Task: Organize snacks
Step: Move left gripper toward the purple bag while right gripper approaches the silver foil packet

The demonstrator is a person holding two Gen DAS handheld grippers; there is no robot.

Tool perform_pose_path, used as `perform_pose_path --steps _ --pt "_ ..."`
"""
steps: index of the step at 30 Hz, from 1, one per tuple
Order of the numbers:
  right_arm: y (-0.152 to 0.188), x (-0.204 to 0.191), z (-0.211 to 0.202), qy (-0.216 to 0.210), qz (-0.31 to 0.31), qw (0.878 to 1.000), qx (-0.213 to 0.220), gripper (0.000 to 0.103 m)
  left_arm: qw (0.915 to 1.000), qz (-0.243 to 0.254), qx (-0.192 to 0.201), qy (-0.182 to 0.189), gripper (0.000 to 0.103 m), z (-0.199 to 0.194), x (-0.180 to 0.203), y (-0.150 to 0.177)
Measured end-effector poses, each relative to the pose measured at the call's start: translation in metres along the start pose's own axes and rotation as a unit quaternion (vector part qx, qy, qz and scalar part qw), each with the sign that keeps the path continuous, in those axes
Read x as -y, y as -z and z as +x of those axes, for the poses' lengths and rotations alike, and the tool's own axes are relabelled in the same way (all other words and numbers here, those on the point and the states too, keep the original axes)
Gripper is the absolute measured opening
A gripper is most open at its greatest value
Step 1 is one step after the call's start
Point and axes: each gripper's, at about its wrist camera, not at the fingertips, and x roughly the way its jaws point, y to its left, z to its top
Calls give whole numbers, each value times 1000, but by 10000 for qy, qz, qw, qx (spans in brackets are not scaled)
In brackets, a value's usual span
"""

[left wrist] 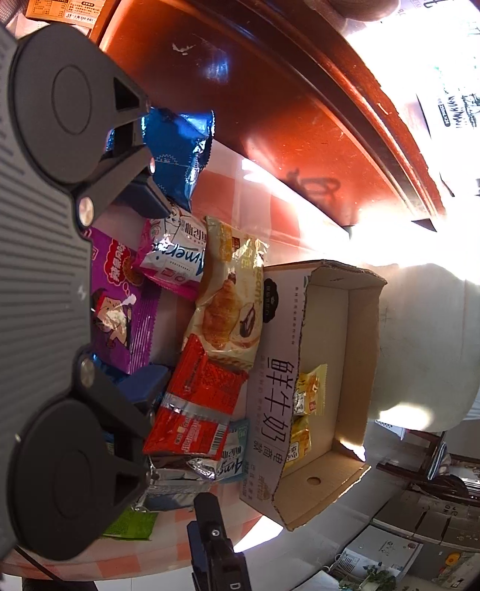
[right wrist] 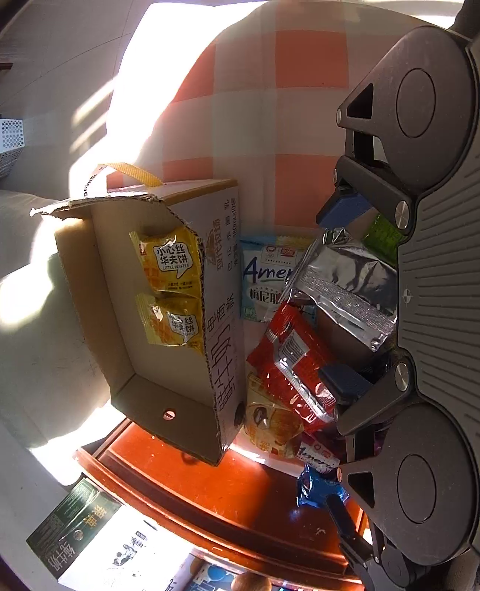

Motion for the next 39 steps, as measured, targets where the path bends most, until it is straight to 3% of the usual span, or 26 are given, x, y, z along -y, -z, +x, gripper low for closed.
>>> perform_pose_path --steps 12,26,29,34,36,39 --pt "6 -3 28 246 258 9986 -390 82 9984 368 -419 98 87 20 2 13" --pt "9 -6 35 377 65 9991 -194 80 9909 856 -536 886 87 9 8 34" --pt "8 -5 34 363 38 9992 -163 78 9930 799 -479 720 87 5 -1 34" --pt "8 -7 35 375 6 9992 -156 78 9981 135 -509 315 87 8 -22 27" --pt "8 -7 35 373 -3 9992 -154 78 9981 237 -501 251 87 8 -22 26" --pt "8 -6 35 353 14 9992 -163 78 9954 625 -551 463 87 7 -16 29"
